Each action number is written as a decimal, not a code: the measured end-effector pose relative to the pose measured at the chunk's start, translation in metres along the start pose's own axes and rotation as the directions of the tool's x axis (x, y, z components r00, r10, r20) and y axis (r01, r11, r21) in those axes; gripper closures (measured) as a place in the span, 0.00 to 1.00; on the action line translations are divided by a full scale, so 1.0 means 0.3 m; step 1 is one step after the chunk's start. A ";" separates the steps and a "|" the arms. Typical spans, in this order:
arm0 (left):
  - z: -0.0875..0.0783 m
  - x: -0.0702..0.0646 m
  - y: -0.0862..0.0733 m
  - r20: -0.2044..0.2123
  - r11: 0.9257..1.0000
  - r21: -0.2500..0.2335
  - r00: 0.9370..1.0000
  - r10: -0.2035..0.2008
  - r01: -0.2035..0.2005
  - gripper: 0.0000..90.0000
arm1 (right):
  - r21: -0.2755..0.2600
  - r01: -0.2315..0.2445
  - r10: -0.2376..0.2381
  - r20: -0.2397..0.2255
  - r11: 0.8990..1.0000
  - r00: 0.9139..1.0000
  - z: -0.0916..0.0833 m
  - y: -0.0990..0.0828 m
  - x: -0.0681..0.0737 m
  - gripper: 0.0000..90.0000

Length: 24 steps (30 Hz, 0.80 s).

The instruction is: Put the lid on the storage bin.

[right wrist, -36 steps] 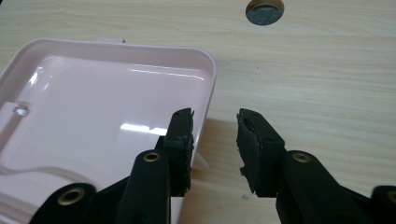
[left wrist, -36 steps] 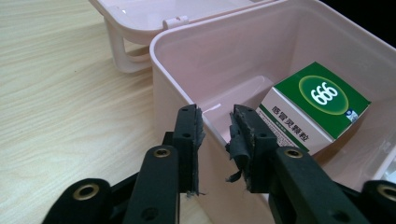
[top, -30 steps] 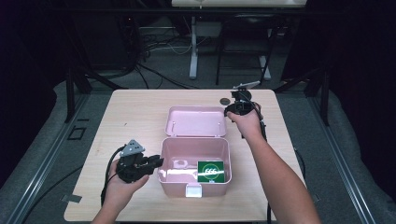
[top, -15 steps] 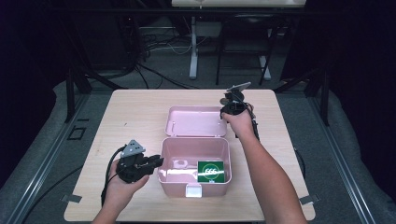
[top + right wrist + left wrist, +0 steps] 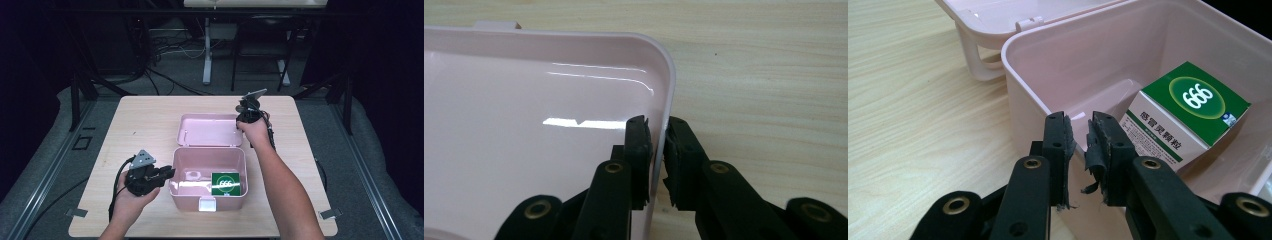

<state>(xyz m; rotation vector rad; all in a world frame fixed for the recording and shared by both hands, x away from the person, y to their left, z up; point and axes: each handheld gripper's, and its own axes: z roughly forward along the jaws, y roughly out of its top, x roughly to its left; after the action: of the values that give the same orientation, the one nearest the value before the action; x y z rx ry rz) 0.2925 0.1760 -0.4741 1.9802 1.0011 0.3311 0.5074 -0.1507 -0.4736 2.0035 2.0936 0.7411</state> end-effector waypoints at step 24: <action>-0.001 -0.006 0.002 -0.018 1.000 0.000 1.000 0.002 -0.002 0.88 | -0.053 -0.002 0.002 0.007 0.999 1.000 -0.046 0.000 0.011 0.96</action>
<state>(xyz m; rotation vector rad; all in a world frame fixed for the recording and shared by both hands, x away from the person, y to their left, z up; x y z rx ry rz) 0.2916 0.1745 -0.4732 1.9820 1.0101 0.3504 0.5011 -0.1508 -0.4609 1.9779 2.0462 0.7805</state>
